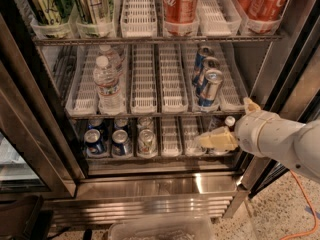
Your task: Pick redbull can from middle shelf of fridge
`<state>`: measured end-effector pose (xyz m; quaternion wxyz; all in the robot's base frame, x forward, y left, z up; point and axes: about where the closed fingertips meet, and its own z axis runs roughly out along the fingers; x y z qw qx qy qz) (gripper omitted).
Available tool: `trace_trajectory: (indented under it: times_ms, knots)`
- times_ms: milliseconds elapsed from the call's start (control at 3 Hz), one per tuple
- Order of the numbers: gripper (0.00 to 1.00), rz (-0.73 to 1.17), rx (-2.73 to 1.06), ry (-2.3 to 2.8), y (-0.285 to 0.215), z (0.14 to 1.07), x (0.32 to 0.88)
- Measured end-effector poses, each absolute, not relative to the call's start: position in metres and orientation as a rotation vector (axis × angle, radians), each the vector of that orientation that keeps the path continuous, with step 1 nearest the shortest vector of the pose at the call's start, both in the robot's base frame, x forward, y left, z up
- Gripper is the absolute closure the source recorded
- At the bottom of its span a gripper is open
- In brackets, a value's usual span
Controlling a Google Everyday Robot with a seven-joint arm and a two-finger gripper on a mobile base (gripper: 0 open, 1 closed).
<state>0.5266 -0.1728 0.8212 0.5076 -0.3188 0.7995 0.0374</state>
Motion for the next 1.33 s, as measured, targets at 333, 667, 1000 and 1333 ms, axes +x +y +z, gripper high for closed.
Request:
trace_trajectory:
  times_ms: [333,667,1000,1333]
  knots:
    - [0.0,0.088,-0.602,1.828,-0.205,0.814,0.549]
    - [0.0,0.011,-0.562,1.74,-0.233,0.804,0.543]
    - [0.0,0.007,-0.604,1.624,-0.202,0.825,0.537]
    - [0.0,0.054,-0.636,1.558,-0.161,0.854,0.538]
